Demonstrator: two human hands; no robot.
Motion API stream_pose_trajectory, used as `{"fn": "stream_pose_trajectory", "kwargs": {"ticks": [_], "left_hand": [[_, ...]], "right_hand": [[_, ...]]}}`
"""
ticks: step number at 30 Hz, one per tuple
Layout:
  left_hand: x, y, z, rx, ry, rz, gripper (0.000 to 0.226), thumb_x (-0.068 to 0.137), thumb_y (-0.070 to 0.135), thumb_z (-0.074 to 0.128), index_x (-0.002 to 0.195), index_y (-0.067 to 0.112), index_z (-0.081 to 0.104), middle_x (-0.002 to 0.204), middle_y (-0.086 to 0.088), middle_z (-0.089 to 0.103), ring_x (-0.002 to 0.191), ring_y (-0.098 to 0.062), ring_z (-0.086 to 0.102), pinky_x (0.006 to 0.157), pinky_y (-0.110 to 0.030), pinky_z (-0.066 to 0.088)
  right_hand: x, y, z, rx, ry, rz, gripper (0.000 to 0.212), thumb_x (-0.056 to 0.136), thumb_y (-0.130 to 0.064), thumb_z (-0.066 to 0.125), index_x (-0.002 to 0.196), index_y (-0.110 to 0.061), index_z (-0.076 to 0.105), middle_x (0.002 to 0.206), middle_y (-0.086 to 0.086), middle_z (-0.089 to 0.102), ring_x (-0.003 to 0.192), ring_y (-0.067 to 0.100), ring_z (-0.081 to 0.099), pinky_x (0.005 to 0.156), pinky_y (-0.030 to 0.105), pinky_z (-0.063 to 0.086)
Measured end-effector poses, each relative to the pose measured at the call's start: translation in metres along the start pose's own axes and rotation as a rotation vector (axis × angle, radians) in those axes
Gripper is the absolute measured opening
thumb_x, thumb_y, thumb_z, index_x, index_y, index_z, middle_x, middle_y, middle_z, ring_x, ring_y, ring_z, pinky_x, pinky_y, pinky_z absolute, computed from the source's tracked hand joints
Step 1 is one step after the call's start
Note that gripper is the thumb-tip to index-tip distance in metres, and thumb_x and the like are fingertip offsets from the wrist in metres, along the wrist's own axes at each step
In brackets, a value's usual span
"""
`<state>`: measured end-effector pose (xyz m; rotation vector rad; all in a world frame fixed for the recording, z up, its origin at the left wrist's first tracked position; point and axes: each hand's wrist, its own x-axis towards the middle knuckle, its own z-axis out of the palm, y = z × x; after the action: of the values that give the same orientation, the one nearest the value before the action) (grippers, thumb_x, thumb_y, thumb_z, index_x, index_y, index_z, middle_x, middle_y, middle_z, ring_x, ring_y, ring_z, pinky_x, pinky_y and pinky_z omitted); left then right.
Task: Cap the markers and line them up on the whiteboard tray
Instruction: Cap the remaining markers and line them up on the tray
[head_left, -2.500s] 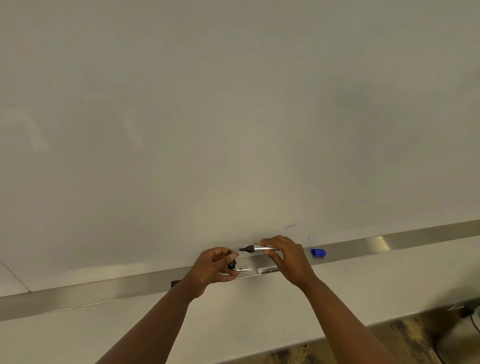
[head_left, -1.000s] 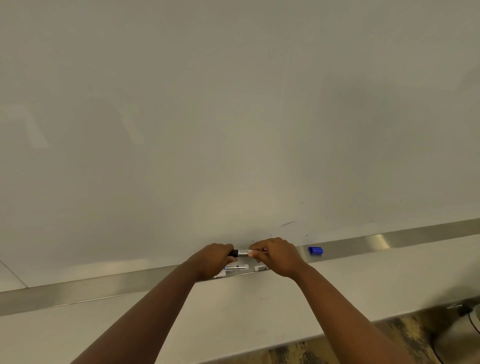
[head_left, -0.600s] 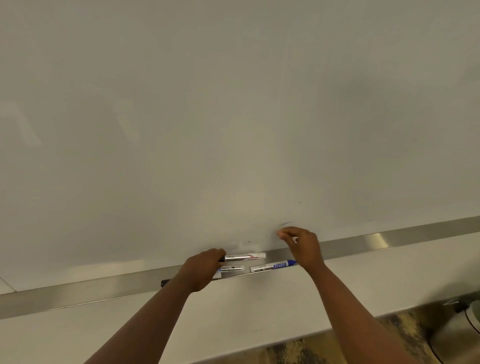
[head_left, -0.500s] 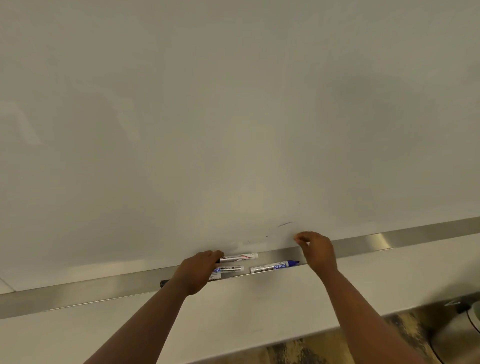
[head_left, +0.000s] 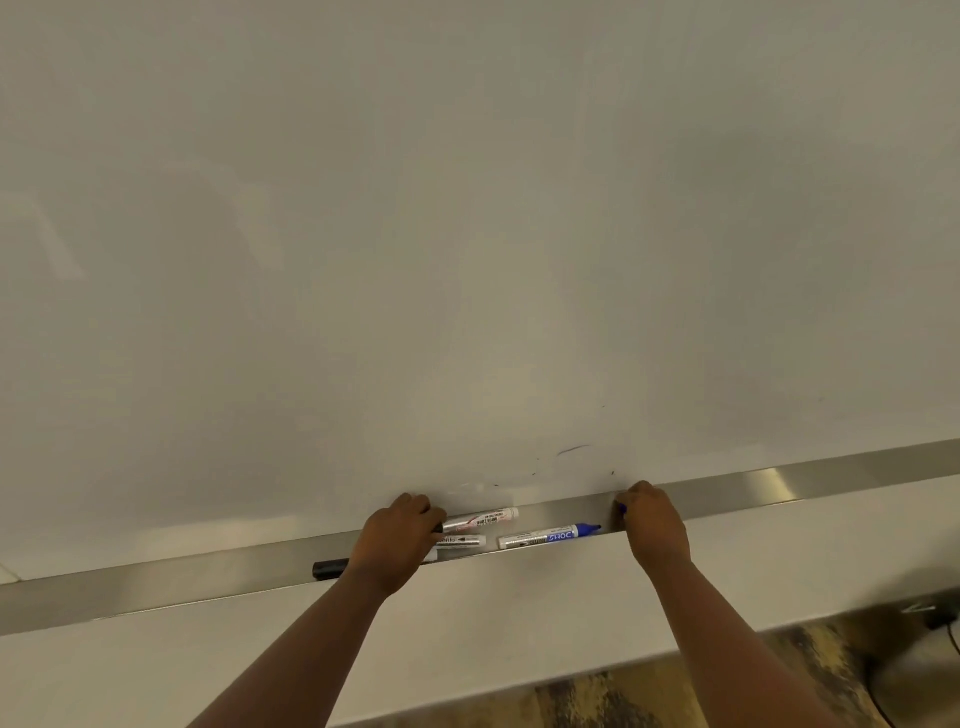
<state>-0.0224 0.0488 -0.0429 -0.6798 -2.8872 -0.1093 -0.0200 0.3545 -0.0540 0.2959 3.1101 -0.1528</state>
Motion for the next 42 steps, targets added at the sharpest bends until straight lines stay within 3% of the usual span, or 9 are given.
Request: {"fn": "stream_pose_trajectory", "kwargs": {"ticks": [2,7,11,15,20,26,31,36,42], "left_hand": [[-0.001,0.001,0.0,-0.018,-0.023,-0.011,0.019,0.088,0.029,0.054,0.103,0.021,0.062,0.098,-0.002,0.064,0.095,-0.02,0.058,0.064,-0.03,0.049],[0.001,0.01,-0.005,0.075,0.065,0.053,0.022,0.059,0.029,0.084,0.075,0.026,0.07,0.067,0.01,0.068,0.062,-0.008,0.064,0.041,-0.017,0.05],[0.013,0.019,-0.01,-0.323,0.036,-0.018,0.021,0.094,0.025,0.046,0.102,0.019,0.065,0.097,-0.003,0.069,0.094,-0.02,0.058,0.072,-0.029,0.045],[0.028,0.035,-0.021,-0.87,-0.098,-0.237,0.021,0.092,0.015,0.052,0.103,0.004,0.066,0.099,-0.016,0.071,0.075,-0.019,0.064,0.068,-0.024,0.054],[0.035,0.045,-0.032,-1.512,-0.3,-0.599,0.027,0.092,0.028,0.051,0.102,0.006,0.063,0.086,-0.01,0.068,0.06,-0.016,0.069,0.051,-0.021,0.058],[0.03,0.041,-0.031,-1.554,-0.282,-0.588,0.017,0.09,0.02,0.055,0.098,0.007,0.063,0.082,-0.007,0.069,0.064,-0.012,0.07,0.051,-0.019,0.057],[0.025,0.035,-0.035,-1.552,-0.186,-0.613,0.01,0.09,0.013,0.055,0.085,0.008,0.062,0.075,-0.01,0.065,0.057,-0.011,0.066,0.049,-0.019,0.058],[0.016,0.025,-0.042,-1.501,-0.104,-0.578,0.014,0.09,0.014,0.054,0.078,0.015,0.061,0.076,-0.006,0.065,0.06,-0.013,0.064,0.047,-0.016,0.056],[0.012,0.02,-0.049,-1.535,-0.123,-0.573,0.015,0.092,0.019,0.051,0.08,0.017,0.06,0.08,-0.003,0.068,0.066,-0.014,0.067,0.05,-0.017,0.057]], "right_hand": [[0.002,0.003,0.002,0.002,-0.004,0.001,0.023,0.087,0.003,0.051,0.105,-0.008,0.057,0.115,0.011,0.057,0.101,0.02,0.056,0.083,0.025,0.05],[0.006,0.0,0.001,0.134,0.106,-0.08,0.021,0.089,-0.001,0.051,0.108,-0.006,0.058,0.113,0.013,0.061,0.102,0.025,0.054,0.083,0.029,0.047],[-0.002,-0.027,-0.012,0.731,0.28,-0.066,0.017,0.081,-0.002,0.066,0.098,-0.004,0.065,0.091,0.01,0.067,0.083,0.022,0.063,0.078,0.027,0.05],[-0.011,-0.057,-0.021,1.107,0.226,-0.107,0.016,0.072,-0.001,0.076,0.082,-0.009,0.066,0.074,0.002,0.067,0.064,-0.002,0.064,0.059,-0.001,0.047],[-0.017,-0.082,-0.022,1.176,0.048,-0.192,0.016,0.072,0.001,0.075,0.083,-0.008,0.066,0.083,0.007,0.067,0.076,0.02,0.066,0.061,0.003,0.051],[-0.023,-0.097,-0.017,1.18,0.015,-0.253,0.018,0.073,0.0,0.075,0.089,-0.005,0.067,0.088,0.01,0.069,0.078,0.021,0.069,0.065,0.008,0.055],[-0.026,-0.092,-0.022,1.061,0.009,-0.284,0.034,0.071,-0.012,0.079,0.102,-0.009,0.066,0.102,0.011,0.071,0.089,0.016,0.065,0.072,0.004,0.049],[-0.027,-0.055,-0.016,0.266,-0.157,-0.371,0.046,0.083,-0.026,0.067,0.126,-0.018,0.052,0.129,0.006,0.059,0.119,0.022,0.052,0.102,0.032,0.039],[-0.03,-0.05,-0.007,-0.046,-0.09,-0.395,0.034,0.094,-0.008,0.042,0.123,-0.022,0.052,0.125,0.006,0.051,0.117,0.024,0.045,0.088,0.035,0.037]]}}
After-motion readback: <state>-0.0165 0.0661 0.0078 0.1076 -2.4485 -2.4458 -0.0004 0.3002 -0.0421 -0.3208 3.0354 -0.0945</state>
